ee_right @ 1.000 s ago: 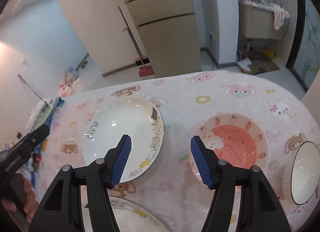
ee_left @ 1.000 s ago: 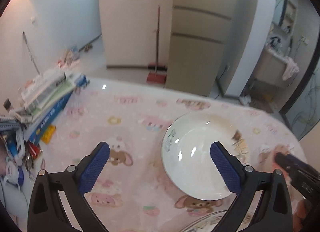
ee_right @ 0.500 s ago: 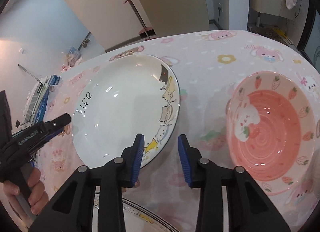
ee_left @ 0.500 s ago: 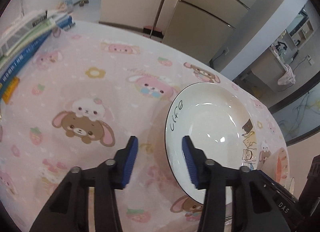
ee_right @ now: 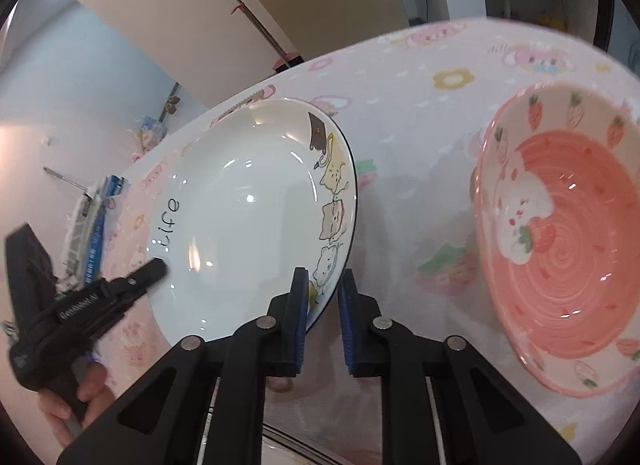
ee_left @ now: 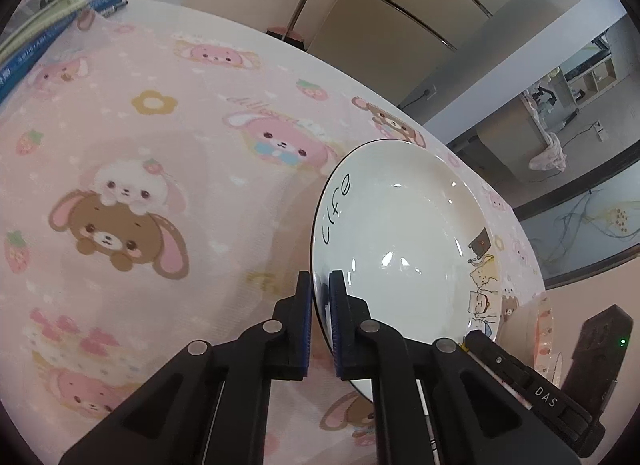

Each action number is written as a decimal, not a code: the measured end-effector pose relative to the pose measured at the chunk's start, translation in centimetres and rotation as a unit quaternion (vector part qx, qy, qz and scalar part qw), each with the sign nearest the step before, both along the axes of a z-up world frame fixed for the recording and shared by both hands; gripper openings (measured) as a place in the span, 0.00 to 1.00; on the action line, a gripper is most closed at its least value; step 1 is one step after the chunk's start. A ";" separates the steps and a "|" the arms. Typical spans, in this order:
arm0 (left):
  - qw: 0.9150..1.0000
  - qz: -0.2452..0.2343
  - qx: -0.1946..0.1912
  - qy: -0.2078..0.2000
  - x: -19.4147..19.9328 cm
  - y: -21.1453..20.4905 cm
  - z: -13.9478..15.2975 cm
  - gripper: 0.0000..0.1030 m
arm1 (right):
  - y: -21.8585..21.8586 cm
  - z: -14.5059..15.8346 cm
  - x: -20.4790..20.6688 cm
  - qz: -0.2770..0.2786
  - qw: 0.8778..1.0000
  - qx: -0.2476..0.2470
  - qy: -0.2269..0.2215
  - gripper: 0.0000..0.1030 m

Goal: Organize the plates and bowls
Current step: 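Lift the 'Life' plate with both grippers and carry it toward the plate stack, then lower the 'Life' plate onto the stack and open the right gripper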

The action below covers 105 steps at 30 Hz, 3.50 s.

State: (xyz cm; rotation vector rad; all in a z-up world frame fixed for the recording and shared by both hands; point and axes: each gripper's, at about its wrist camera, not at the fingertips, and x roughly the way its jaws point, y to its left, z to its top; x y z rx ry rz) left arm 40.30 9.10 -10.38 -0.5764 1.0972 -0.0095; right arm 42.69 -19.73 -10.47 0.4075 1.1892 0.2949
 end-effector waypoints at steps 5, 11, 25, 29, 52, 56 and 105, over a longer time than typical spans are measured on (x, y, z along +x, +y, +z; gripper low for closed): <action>0.999 0.012 -0.041 -0.004 0.0 0.6 -0.8 0.09 | -1.2 -1.4 0.6 -0.012 0.997 0.072 0.030 0.12; 0.994 0.031 -0.104 0.000 0.0 1.3 -2.0 0.09 | -2.4 -2.6 0.6 -0.045 0.987 0.146 0.054 0.10; 0.998 0.023 -0.012 -0.048 -0.8 -1.1 2.4 0.10 | -2.9 -0.5 -0.3 -0.049 0.987 0.155 0.017 0.13; 0.997 0.023 -0.012 -0.073 -1.5 -0.9 4.4 0.10 | -2.9 1.4 -0.6 -0.041 0.987 0.157 -0.016 0.13; 0.956 0.011 0.062 -0.287 -19.8 -4.8 25.2 0.13 | -4.6 20.6 -14.3 0.032 0.958 0.169 -0.228 0.14; 0.948 0.010 0.070 -0.312 -24.6 -5.6 26.6 0.13 | -5.4 22.5 -18.0 0.046 0.948 0.177 -0.262 0.14; 0.990 -0.020 0.052 -0.129 -30.0 -9.1 5.4 0.16 | -7.9 4.2 -25.0 0.049 0.988 0.106 -0.104 0.17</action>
